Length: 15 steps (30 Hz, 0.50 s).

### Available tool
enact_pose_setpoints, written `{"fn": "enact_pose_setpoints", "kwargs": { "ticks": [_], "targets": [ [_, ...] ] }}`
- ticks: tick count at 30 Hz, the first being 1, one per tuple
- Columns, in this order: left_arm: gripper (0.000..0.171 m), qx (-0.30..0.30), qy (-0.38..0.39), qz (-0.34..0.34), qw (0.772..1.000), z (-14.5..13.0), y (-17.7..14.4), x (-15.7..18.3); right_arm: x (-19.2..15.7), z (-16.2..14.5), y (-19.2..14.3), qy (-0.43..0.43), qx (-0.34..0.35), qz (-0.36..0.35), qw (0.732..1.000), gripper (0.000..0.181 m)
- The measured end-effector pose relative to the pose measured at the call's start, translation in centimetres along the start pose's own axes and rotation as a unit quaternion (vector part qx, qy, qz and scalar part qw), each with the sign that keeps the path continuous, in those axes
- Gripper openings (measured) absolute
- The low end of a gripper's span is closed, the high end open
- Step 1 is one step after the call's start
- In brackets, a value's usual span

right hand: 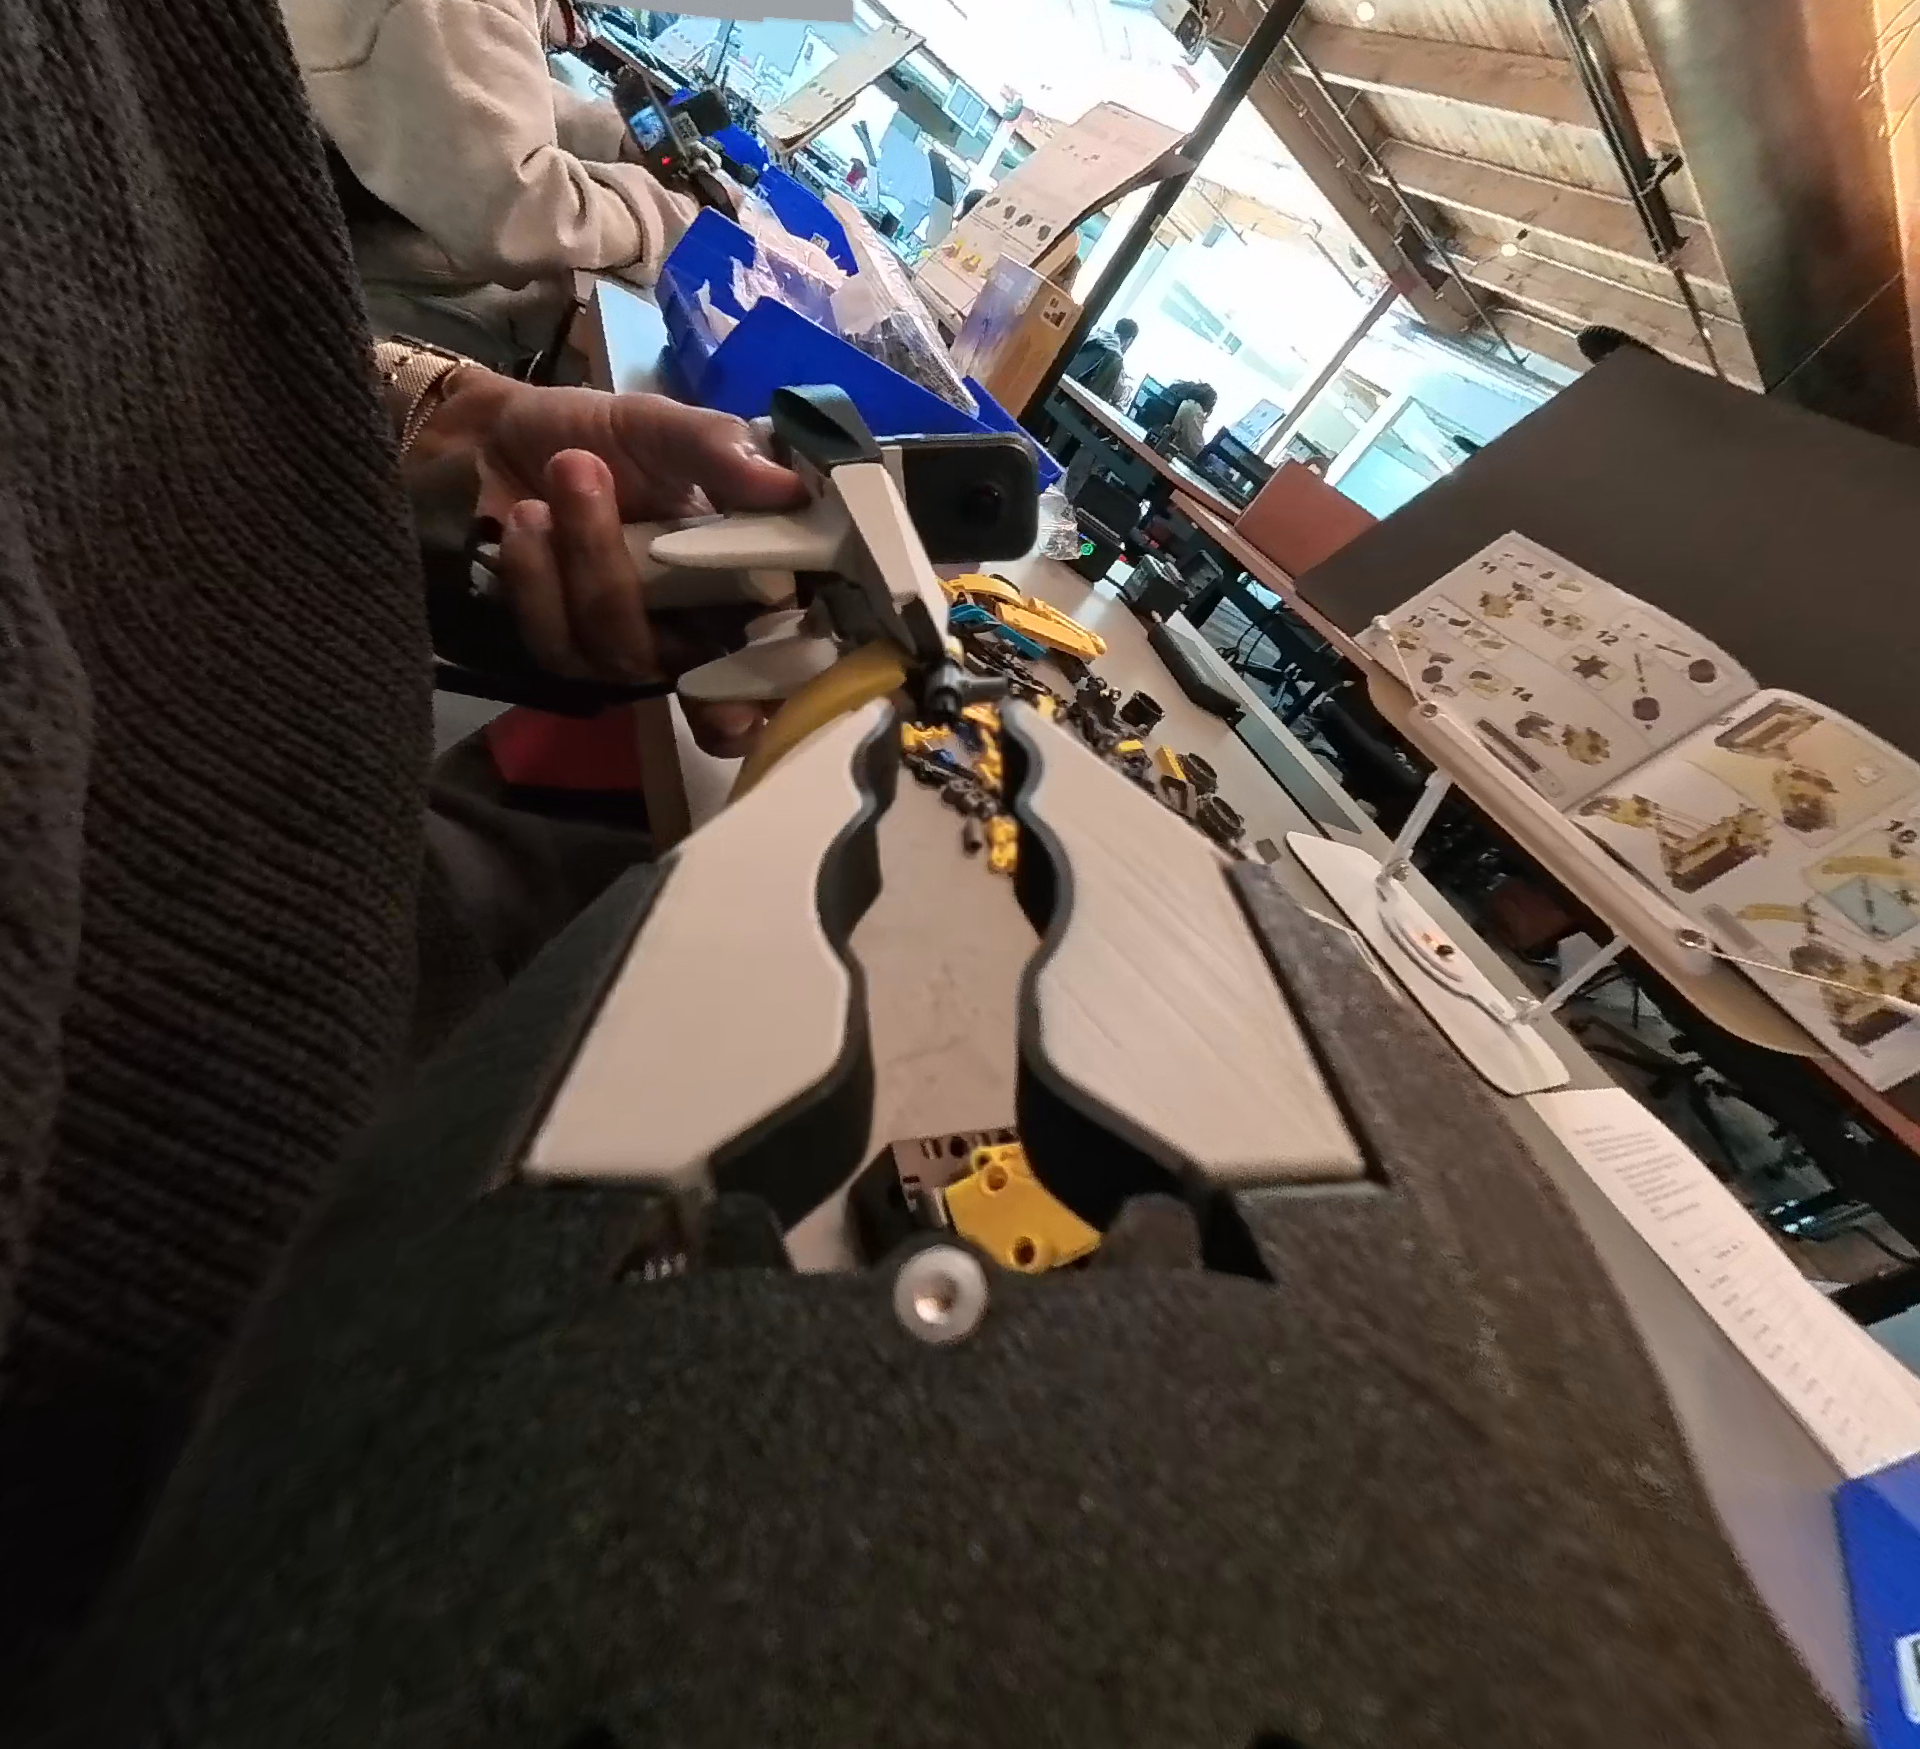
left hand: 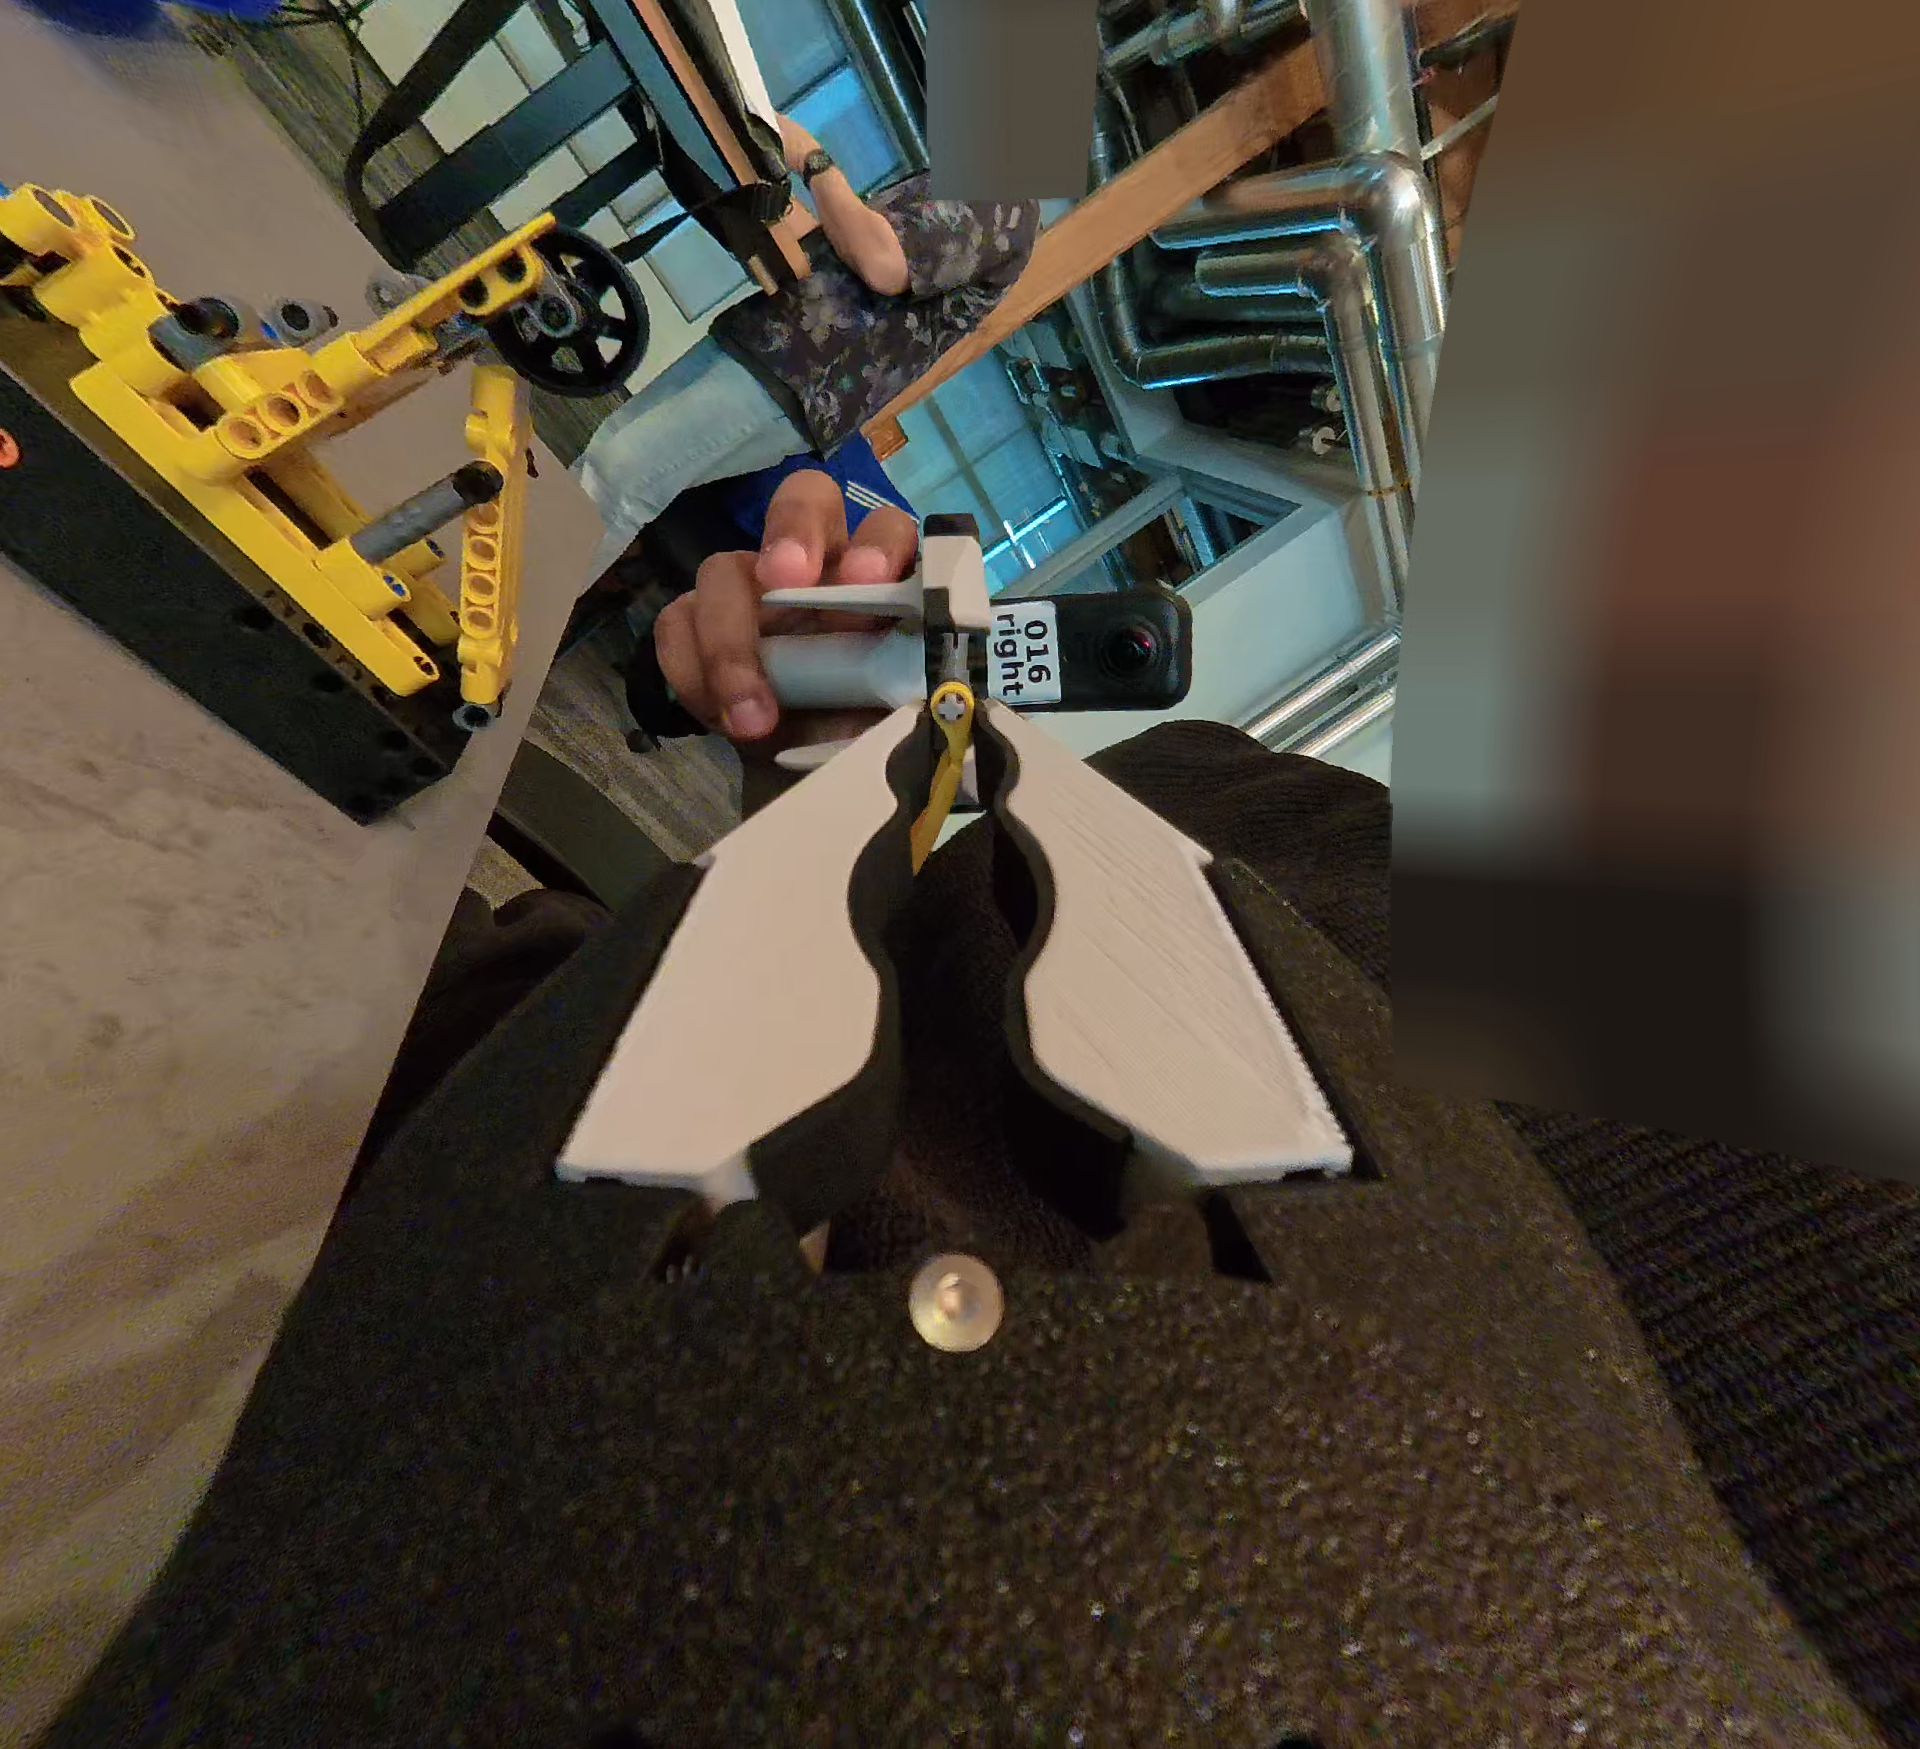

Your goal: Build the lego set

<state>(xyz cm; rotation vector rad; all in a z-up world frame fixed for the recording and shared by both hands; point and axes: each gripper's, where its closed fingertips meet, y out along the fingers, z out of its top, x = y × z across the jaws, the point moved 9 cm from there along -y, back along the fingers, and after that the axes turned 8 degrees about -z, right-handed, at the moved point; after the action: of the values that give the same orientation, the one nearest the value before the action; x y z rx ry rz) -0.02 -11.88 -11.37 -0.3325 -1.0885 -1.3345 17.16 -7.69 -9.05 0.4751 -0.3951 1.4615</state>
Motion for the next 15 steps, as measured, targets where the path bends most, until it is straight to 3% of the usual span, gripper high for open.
{"fn": "enact_pose_setpoints", "kwargs": {
  "ticks": [2, 15],
  "targets": [
    [0.006, 0.0, 0.001, 0.001, 1.0, -0.03, -0.01, 0.02, 0.01, 0.12, -0.07, -0.01, 0.004, -0.002, 1.0, 0.005],
    [0.007, -0.023, 0.036, 0.038, 0.998, -0.18, 0.3, 0.12, -0.12, -0.34, 0.18, 0.02, 0.002, 0.011, 1.0, 0.004]
  ]
}}
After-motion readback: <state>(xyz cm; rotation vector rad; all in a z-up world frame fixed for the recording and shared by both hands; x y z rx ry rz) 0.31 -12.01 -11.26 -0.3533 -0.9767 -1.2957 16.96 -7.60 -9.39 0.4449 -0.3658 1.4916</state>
